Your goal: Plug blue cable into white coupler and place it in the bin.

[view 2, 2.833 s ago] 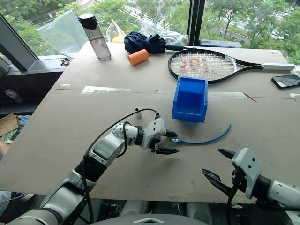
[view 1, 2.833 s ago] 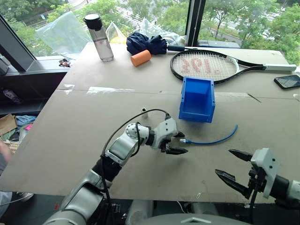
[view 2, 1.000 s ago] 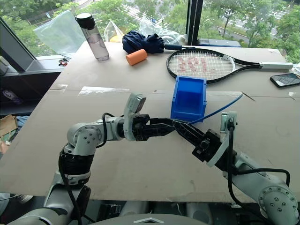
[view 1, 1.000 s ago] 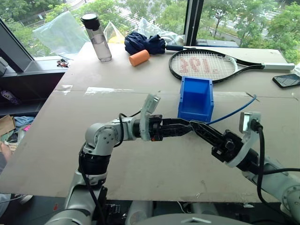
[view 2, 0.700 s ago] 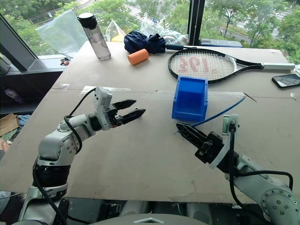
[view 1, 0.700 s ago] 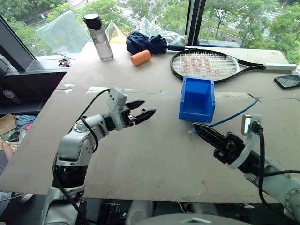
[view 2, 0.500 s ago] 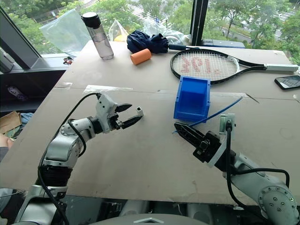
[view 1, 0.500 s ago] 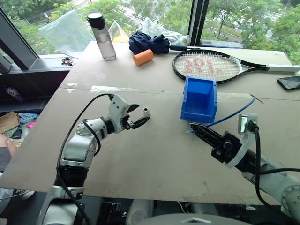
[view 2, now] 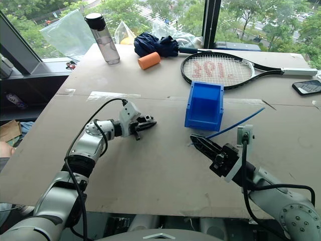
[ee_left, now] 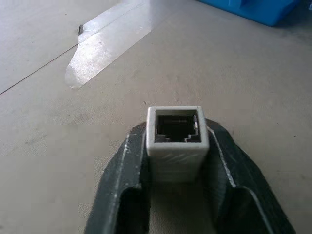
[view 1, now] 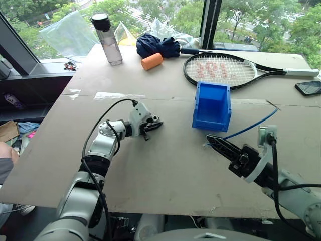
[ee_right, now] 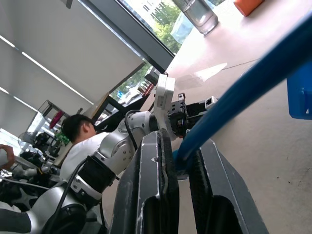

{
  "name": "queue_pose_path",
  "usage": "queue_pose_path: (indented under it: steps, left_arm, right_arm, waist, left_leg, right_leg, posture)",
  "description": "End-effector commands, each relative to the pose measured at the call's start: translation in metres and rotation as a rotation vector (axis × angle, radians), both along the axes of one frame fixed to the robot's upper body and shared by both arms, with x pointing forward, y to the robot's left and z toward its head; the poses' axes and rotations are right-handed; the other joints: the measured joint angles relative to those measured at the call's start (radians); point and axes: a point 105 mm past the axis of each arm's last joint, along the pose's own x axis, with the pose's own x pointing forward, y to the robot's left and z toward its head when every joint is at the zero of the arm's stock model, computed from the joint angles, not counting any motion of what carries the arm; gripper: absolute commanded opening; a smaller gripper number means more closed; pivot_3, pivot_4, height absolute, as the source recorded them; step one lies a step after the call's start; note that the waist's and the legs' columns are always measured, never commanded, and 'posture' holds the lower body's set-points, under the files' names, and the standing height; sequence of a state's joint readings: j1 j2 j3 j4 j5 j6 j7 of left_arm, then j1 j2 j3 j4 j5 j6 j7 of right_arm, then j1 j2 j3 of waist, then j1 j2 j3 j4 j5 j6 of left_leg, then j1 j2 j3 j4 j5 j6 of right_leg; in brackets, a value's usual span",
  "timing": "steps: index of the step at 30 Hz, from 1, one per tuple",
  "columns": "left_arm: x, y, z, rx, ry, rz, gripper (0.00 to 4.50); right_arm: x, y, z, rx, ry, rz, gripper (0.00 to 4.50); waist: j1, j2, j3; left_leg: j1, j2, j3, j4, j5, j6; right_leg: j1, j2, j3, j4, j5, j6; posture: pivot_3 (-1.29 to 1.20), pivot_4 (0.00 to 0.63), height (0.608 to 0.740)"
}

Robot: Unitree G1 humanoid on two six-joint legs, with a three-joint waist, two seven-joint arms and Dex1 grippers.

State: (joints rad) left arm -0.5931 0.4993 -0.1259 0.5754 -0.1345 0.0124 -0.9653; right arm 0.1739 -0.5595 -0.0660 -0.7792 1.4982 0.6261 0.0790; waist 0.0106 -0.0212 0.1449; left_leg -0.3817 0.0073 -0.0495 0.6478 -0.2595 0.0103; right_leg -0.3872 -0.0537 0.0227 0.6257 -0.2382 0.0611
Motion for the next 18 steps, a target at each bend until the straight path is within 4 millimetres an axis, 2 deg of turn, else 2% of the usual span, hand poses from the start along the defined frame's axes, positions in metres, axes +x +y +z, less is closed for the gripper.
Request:
queue_pose_path:
  steps: [1, 6, 10, 14, 18]
  left_arm:
    - [-0.011, -0.017, 0.018, -0.079, 0.008, -0.150, 0.60]
    - [-0.050, -0.054, 0.023, -0.092, 0.089, -0.435, 0.60]
    - [-0.066, -0.075, 0.008, 0.009, 0.099, -0.566, 0.60]
    - [-0.071, -0.082, -0.020, 0.151, 0.094, -0.645, 0.60]
    - [-0.072, -0.089, -0.021, 0.154, 0.089, -0.675, 0.60]
  right_arm:
    - [-0.001, -0.003, 0.010, -0.070, -0.107, -0.029, 0.00]
    - [0.005, 0.005, -0.003, -0.227, -0.177, 0.030, 0.00]
    - [0.015, 0.016, -0.027, -0.440, -0.239, 0.149, 0.00]
    - [0.033, 0.025, -0.039, -0.491, -0.285, 0.231, 0.00]
    - [0.039, 0.040, -0.037, -0.465, -0.325, 0.304, 0.00]
  waist:
    - [0.000, 0.000, 0.000]
    - [0.000, 0.000, 0.000]
    - [0.000, 0.000, 0.000]
    - [-0.002, 0.000, 0.000]
    - [0.004, 0.000, 0.000]
  left_leg:
    - [0.000, 0.000, 0.000, 0.000, 0.000, 0.000]
    - [-0.001, 0.000, 0.000, 0.000, 0.000, 0.000]
    - [0.000, 0.000, 0.000, 0.001, 0.000, 0.000]
    - [0.000, 0.000, 0.004, 0.001, 0.000, 0.000]
    - [-0.001, 0.000, 0.003, 0.001, 0.000, 0.000]
  right_leg:
    - [0.000, 0.000, 0.000, 0.000, 0.000, 0.000]
    - [0.000, 0.000, 0.000, 0.000, 0.000, 0.000]
    - [0.000, 0.000, 0.000, 0.000, -0.002, -0.004]
    - [0.000, 0.001, 0.000, 0.000, -0.002, -0.004]
    - [0.000, 0.001, -0.001, 0.000, -0.001, -0.003]
  posture:
    - [0.00, 0.150, 0.740]
    - [0.00, 0.150, 0.740]
    - [0.00, 0.150, 0.740]
    - [0.00, 0.150, 0.740]
    - [0.00, 0.150, 0.740]
